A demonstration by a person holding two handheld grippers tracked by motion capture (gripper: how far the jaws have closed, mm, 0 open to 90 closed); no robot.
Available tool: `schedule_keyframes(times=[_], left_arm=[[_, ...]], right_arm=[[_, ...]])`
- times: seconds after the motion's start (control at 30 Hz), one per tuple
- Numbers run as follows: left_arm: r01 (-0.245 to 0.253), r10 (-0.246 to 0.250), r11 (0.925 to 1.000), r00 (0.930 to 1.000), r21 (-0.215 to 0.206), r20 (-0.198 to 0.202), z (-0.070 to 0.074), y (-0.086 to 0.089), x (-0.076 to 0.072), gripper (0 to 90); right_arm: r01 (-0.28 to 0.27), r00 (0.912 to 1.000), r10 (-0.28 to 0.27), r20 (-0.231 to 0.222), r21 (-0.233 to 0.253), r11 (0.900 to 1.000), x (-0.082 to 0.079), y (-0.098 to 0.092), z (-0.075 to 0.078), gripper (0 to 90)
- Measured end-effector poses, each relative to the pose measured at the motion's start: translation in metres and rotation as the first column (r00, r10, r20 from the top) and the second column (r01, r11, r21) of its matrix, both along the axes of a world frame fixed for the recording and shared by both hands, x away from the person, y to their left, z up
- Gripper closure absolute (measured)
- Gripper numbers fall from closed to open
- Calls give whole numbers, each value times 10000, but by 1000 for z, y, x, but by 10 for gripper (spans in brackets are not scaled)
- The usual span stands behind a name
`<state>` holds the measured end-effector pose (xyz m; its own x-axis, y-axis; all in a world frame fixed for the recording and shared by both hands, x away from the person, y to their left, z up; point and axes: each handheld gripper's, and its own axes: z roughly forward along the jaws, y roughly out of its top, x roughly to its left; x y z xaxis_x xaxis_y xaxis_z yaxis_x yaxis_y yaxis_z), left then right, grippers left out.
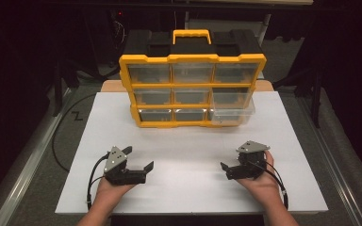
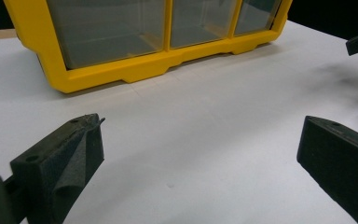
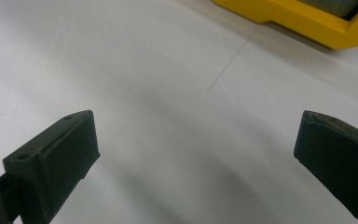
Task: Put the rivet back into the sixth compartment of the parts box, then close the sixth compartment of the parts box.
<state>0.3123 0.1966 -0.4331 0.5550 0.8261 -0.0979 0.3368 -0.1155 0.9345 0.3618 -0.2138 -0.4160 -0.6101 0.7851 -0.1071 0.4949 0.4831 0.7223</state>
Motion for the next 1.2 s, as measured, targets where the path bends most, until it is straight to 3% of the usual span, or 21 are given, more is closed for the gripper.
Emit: schedule_keyframes(times=[0.17,0.27,0.7,0.8,0.93,1.03,1.2], left_arm=[[78,-72,9997,9996,-234,283,2,1,-2,13],[66,-45,9994,9982,-339,604,3,1,-3,13],[109,-63,9990,9946,-440,1036,7,2,-7,6],[128,-78,9989,9941,-456,1084,7,1,-7,5],[206,-165,9991,9943,-383,1051,5,0,-6,5],[225,-179,9988,9944,-430,1040,6,0,-6,5],[292,-244,9985,9947,-472,996,5,0,-5,5]], right_arm=[[37,9998,-49,217,549,9985,-2,-2,1,8],[-17,9994,-3,360,553,9985,-3,0,2,8],[-80,9947,-38,1024,1141,9934,-7,7,10,21],[-64,9926,-95,1208,1305,9914,-7,5,13,78],[27,9844,-267,1737,1370,9906,-11,4,17,220],[5,9831,-335,1801,1802,9836,-12,2,20,332],[-79,9805,-303,1941,1933,9811,-11,1,22,468]])
